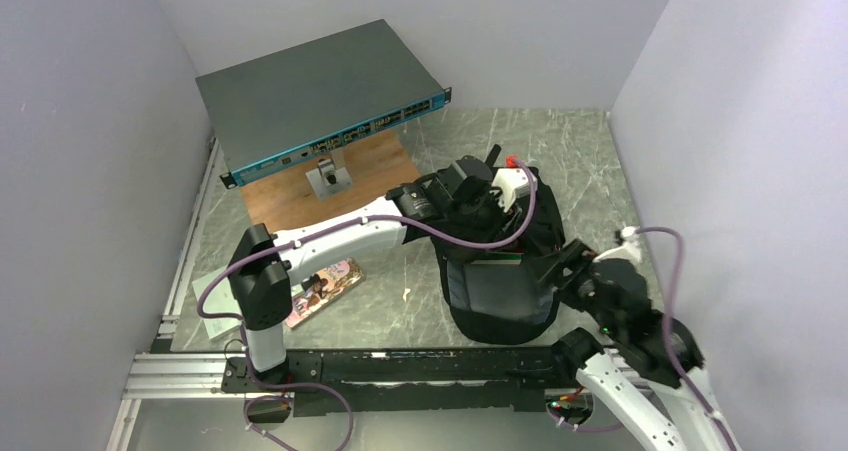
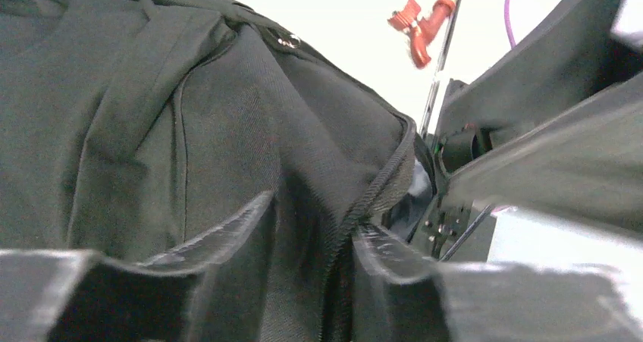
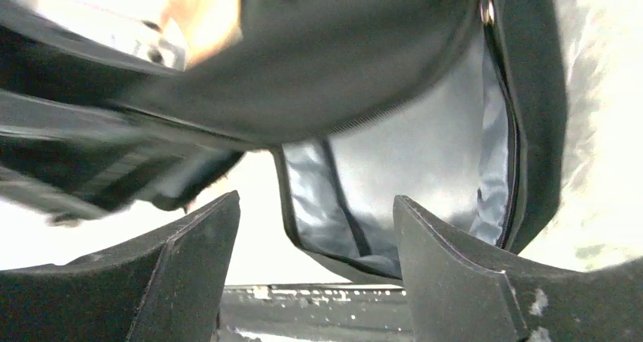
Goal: Pack the student bag
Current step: Place the book in the student bag, then pick up the book from the center of the board.
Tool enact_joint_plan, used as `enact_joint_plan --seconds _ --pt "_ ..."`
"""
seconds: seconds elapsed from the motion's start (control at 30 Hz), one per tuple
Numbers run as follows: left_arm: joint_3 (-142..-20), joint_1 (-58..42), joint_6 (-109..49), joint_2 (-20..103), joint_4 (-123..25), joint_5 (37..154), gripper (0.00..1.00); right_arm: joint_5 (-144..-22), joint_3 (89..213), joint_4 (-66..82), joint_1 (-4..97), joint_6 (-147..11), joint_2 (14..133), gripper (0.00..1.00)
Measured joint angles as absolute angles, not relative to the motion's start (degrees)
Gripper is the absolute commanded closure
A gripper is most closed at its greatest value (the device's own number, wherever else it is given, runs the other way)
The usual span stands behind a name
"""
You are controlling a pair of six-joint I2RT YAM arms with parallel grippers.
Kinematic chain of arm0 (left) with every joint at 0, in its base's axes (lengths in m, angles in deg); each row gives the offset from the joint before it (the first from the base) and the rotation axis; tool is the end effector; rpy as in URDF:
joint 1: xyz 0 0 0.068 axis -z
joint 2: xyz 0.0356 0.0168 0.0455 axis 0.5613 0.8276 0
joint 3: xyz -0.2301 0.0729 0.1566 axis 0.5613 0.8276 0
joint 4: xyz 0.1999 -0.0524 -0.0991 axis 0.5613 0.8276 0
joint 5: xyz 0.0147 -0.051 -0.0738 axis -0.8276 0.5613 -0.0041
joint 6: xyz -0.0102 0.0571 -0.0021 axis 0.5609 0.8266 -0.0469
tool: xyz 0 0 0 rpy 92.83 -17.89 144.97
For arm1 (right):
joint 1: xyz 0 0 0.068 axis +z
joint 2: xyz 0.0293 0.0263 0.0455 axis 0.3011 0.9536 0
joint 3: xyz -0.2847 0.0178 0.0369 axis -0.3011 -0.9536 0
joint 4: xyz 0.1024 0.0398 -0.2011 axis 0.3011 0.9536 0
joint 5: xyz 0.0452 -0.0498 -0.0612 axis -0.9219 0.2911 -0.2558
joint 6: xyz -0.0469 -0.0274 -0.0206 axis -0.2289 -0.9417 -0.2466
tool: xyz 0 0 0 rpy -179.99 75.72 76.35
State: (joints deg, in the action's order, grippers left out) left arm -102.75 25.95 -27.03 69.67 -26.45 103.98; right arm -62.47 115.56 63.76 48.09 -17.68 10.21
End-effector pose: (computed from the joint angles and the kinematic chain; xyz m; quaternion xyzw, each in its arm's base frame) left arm 0.1901 -0.3546 0.3508 0.4359 0.7424 -0.3828 0.3352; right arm 0.0226 0.0027 0.2713 0.2514 0.8406 0.2544 0.4068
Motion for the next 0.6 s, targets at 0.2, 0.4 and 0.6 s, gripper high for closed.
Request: enact_joint_plan --seconds 0.2,0.4,0.6 --pt "-91.5 25.9 -27.6 65.3 -29.4 107.2 0.01 -53.6 132.7 67.8 48.0 -25.6 11.3 0.04" --pt "-78.8 25.9 -26.8 52.6 -26.3 104.6 0.00 -57.8 133.4 58.3 48.0 -36.5 20.2 0.03" --pt "-64.3 25.9 -31.7 32.5 -24.3 91.1 0.00 -70.1 128.7 44.6 48.2 -40.1 36.3 0.03"
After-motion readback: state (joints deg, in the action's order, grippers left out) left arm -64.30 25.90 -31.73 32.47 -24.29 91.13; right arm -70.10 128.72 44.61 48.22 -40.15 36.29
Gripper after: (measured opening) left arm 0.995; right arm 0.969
